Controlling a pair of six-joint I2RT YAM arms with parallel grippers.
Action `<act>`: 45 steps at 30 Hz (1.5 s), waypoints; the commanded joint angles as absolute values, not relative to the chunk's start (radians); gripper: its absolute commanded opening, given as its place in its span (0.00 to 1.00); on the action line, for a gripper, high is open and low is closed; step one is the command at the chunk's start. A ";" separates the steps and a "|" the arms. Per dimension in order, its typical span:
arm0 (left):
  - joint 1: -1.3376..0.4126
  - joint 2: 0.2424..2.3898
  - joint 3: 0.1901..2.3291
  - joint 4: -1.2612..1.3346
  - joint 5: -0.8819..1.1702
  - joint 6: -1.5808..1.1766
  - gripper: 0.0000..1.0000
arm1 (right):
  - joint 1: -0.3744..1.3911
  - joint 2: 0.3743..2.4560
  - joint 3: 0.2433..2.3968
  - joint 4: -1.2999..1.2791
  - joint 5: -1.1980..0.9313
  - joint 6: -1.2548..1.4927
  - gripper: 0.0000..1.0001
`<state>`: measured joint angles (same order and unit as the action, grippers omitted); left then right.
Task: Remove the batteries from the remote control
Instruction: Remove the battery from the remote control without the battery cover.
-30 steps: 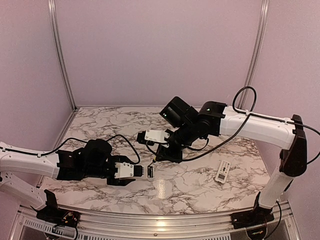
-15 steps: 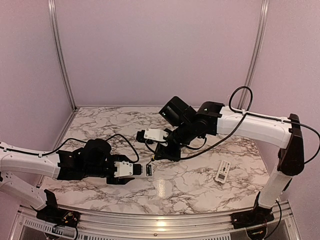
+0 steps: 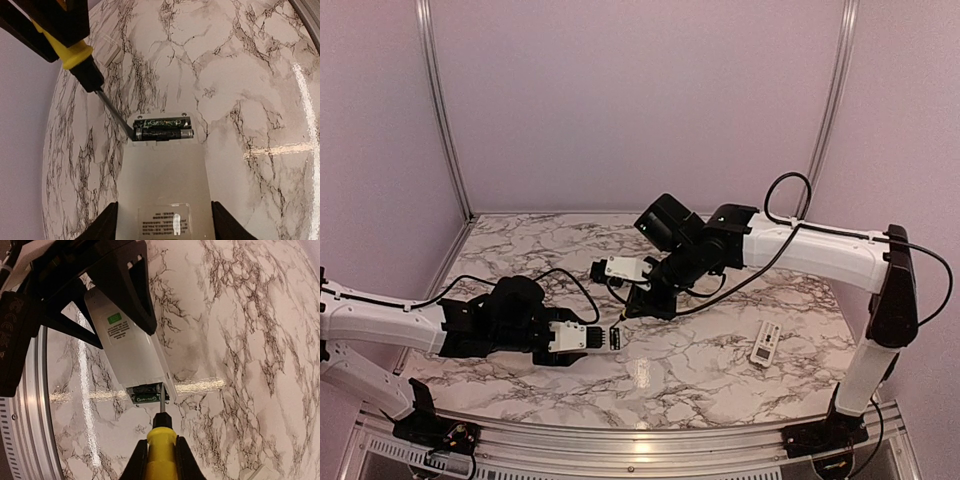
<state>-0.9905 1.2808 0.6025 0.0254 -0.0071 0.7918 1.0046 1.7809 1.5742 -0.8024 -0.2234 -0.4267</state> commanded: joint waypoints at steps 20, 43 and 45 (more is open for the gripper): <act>-0.934 1.317 0.682 0.191 -0.011 0.877 0.00 | 0.929 1.872 1.621 -0.914 -0.347 -0.473 0.00; -0.929 1.382 0.690 0.208 -0.036 0.886 0.00 | 0.917 1.841 1.597 -0.919 -0.366 -0.461 0.00; -0.929 1.392 0.688 0.209 -0.038 0.880 0.00 | 0.917 1.836 1.595 -0.921 -0.373 -0.457 0.00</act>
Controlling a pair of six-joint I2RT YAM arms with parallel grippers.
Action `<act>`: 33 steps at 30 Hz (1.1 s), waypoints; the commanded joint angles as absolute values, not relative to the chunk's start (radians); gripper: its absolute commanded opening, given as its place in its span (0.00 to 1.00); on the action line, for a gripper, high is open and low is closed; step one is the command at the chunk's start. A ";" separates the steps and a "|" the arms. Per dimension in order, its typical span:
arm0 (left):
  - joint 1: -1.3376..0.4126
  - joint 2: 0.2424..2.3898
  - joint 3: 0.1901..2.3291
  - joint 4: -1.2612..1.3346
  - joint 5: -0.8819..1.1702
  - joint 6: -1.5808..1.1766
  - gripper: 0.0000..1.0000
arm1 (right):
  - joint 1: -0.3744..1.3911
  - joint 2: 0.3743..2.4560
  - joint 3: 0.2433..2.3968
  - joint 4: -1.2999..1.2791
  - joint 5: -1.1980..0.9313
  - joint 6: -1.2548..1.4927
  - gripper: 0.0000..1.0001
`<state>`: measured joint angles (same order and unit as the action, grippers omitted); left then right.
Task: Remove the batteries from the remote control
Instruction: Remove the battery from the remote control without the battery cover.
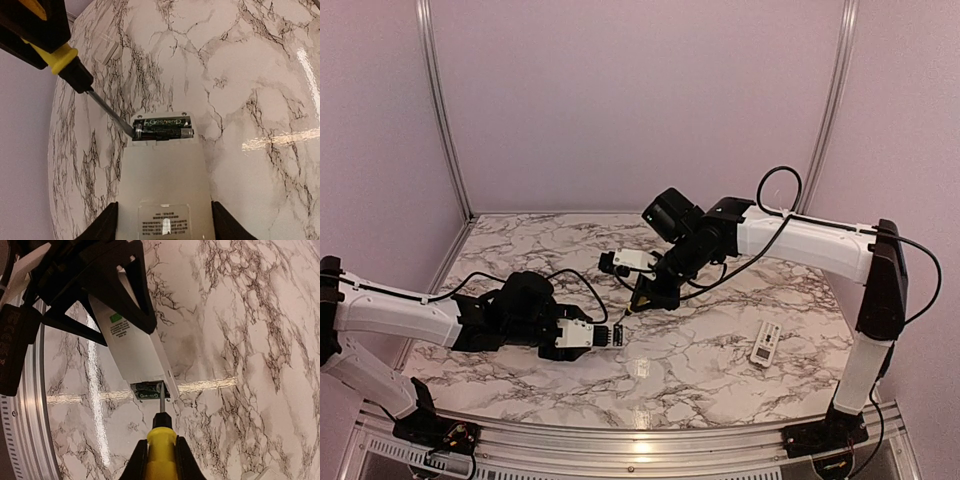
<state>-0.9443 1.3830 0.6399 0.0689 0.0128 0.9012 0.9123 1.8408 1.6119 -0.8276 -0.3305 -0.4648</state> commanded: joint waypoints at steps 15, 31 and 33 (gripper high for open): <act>-0.925 1.429 0.683 0.222 -0.038 0.832 0.00 | 0.917 1.804 1.546 -0.910 -0.364 -0.431 0.00; -0.926 1.400 0.681 0.179 -0.009 0.703 0.00 | 0.917 1.685 1.479 -0.787 -0.318 -0.301 0.00; -0.925 1.385 0.680 0.172 -0.003 0.668 0.00 | 0.917 1.651 1.456 -0.749 -0.302 -0.243 0.00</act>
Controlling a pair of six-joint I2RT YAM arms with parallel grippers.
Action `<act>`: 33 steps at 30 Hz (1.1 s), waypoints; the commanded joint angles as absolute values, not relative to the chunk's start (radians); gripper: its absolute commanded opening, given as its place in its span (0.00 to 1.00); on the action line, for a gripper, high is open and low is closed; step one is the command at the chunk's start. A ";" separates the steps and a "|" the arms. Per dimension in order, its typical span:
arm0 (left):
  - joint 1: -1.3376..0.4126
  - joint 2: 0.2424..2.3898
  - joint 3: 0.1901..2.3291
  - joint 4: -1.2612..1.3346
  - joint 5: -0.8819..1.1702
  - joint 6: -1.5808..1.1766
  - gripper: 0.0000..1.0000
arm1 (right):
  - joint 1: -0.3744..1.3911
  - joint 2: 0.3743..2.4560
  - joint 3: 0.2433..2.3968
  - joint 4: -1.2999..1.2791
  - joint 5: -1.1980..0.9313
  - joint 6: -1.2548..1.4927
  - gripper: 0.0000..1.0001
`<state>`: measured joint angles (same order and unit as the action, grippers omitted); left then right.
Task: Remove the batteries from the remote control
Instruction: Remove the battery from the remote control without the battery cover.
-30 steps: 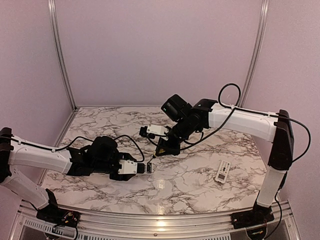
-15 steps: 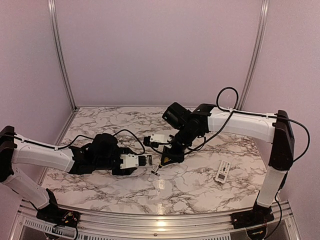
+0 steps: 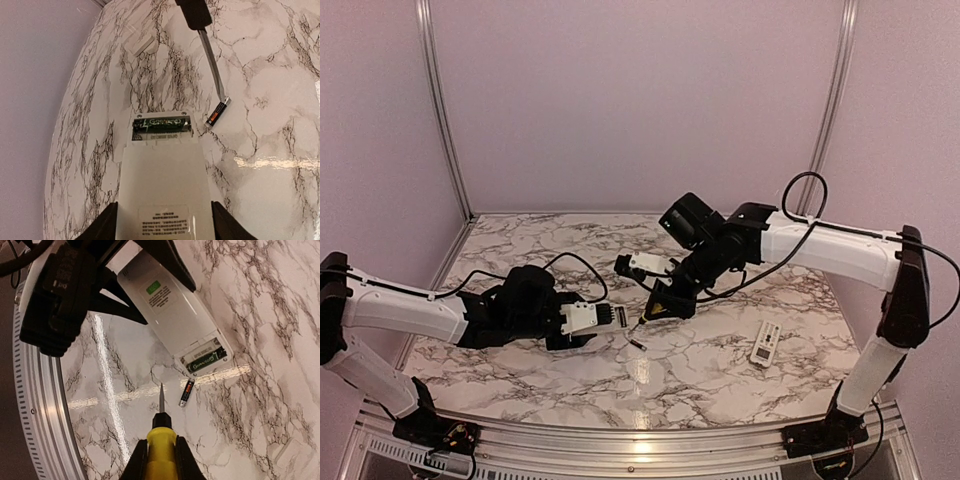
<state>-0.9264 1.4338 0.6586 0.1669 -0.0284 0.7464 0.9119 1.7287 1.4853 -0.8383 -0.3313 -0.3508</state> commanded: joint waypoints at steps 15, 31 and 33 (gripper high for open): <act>-0.957 1.350 0.658 0.176 0.100 0.322 0.00 | 0.918 1.480 1.321 -0.688 -0.204 0.277 0.00; -1.064 1.404 0.662 0.212 -0.067 0.179 0.00 | 0.919 1.460 1.349 -0.778 -0.182 0.573 0.00; -1.069 1.408 0.666 0.215 -0.075 0.185 0.00 | 0.917 1.463 1.356 -0.776 -0.183 0.580 0.00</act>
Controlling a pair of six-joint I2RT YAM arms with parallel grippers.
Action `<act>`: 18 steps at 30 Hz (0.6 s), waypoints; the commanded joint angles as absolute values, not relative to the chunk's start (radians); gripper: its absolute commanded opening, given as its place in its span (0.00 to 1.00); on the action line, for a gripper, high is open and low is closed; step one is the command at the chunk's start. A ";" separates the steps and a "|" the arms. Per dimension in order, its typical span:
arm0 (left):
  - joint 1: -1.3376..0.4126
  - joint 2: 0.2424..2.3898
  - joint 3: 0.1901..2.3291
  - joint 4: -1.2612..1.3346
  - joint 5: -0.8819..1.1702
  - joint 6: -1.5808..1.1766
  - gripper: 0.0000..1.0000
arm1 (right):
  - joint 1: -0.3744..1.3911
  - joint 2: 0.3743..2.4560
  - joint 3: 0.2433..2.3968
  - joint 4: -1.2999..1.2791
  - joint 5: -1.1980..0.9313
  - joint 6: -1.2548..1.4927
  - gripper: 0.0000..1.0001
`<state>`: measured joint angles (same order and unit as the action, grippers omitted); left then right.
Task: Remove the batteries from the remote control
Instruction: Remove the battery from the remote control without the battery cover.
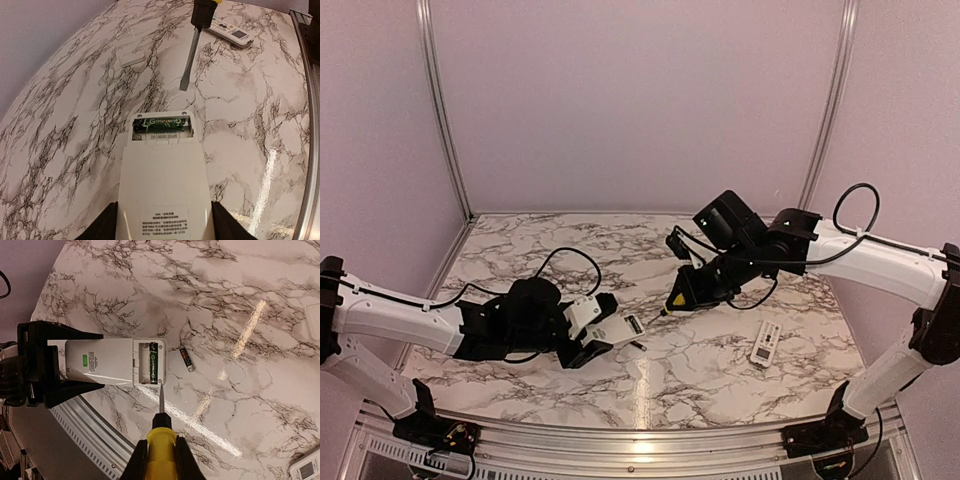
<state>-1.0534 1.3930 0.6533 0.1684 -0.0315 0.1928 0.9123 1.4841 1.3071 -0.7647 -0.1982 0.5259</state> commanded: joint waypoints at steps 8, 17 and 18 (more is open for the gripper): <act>-1.086 1.423 0.670 0.219 -0.083 0.202 0.00 | 0.920 1.510 1.393 -0.766 -0.193 0.587 0.00; -1.091 1.430 0.672 0.233 -0.080 0.212 0.00 | 0.936 1.576 1.414 -0.764 -0.190 0.571 0.00; -1.092 1.429 0.672 0.235 -0.078 0.213 0.00 | 0.939 1.583 1.416 -0.766 -0.188 0.569 0.00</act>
